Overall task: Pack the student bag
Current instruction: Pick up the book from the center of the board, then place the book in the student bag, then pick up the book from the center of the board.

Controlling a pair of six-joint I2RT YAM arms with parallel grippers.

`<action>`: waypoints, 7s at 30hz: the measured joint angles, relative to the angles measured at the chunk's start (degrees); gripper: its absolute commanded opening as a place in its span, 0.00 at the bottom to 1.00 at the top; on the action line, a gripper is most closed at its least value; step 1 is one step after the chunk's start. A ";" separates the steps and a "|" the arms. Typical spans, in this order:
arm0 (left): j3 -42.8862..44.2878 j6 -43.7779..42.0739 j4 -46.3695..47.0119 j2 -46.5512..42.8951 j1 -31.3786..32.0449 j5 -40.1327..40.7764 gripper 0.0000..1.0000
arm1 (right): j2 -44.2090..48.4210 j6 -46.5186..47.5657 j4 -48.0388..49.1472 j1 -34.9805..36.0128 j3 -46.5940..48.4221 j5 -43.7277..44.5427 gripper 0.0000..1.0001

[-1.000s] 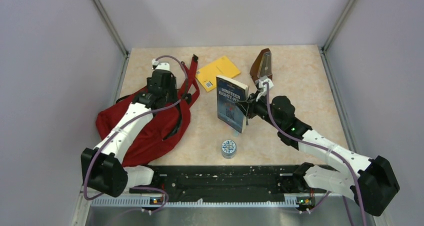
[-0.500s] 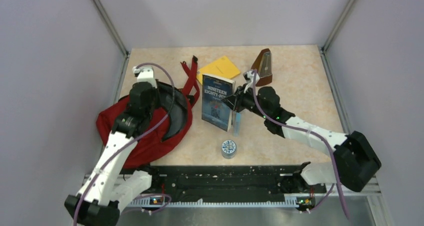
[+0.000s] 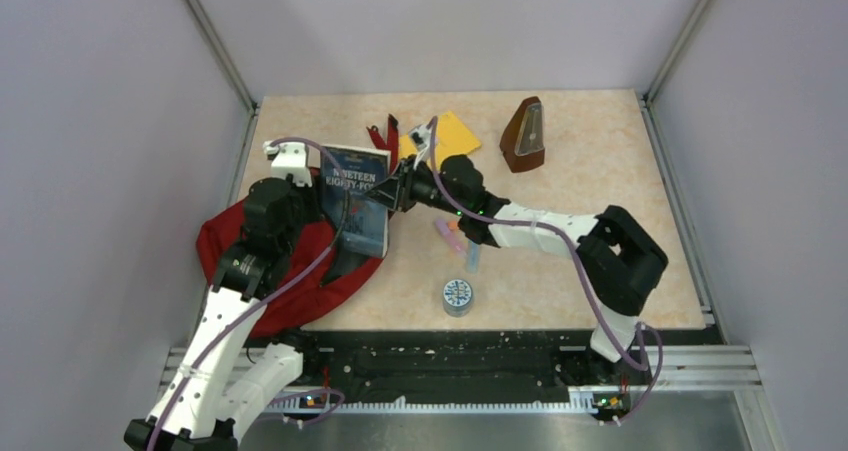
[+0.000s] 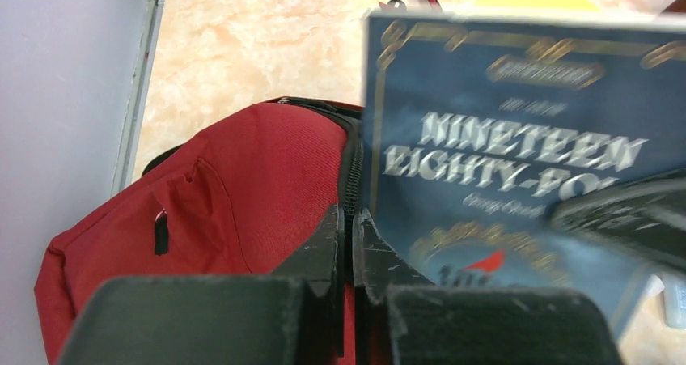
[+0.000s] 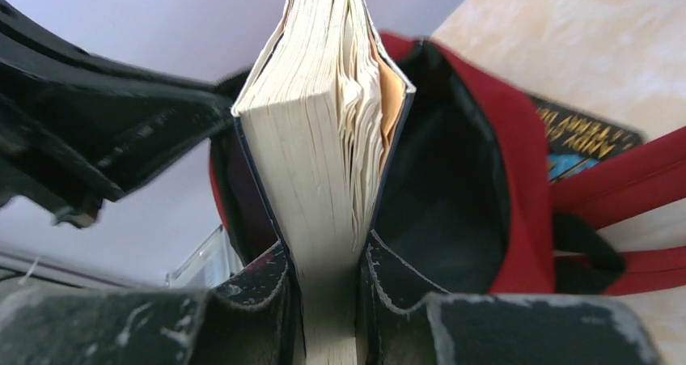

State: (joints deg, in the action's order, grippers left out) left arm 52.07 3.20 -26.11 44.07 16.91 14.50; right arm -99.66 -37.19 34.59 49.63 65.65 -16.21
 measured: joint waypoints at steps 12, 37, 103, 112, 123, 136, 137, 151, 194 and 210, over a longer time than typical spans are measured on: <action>-1.73 -0.20 0.92 -1.33 0.00 0.94 0.00 | -8.13 -4.33 -2.34 4.31 -2.16 -1.03 0.00; -3.23 0.33 3.87 -1.64 -0.15 -13.40 0.00 | -38.86 -11.98 -1.57 7.52 30.97 -10.80 0.30; 13.88 -10.12 22.01 9.66 -11.04 36.28 0.00 | -13.07 12.07 10.36 8.76 -11.39 11.91 0.88; 13.20 -7.61 23.10 9.46 -12.92 35.69 0.00 | -22.97 18.12 10.71 9.62 1.20 17.75 0.93; 11.30 -6.10 24.06 3.74 -13.88 35.98 0.00 | -34.12 27.89 4.15 13.81 16.70 30.38 0.94; 10.99 -4.72 24.59 3.17 -13.88 34.82 0.00 | -31.15 25.16 -1.99 13.66 13.16 38.27 0.81; 10.99 -4.61 24.59 3.17 -13.88 34.67 0.00 | -30.34 24.37 -2.12 13.27 12.00 37.90 0.80; 9.99 -4.63 25.09 3.15 -13.88 34.38 0.00 | -23.67 25.38 1.92 10.51 0.92 31.43 0.96; 9.18 0.72 24.83 3.43 -17.70 29.57 0.00 | -45.13 52.50 0.33 17.68 32.13 28.30 0.41; 8.90 5.55 21.90 3.98 -18.12 23.30 0.00 | -26.80 42.88 8.66 17.97 3.63 36.24 0.00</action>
State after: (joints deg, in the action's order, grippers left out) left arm 60.97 8.75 -4.21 48.05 -1.21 37.80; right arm -126.45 5.69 43.24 67.59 69.28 20.03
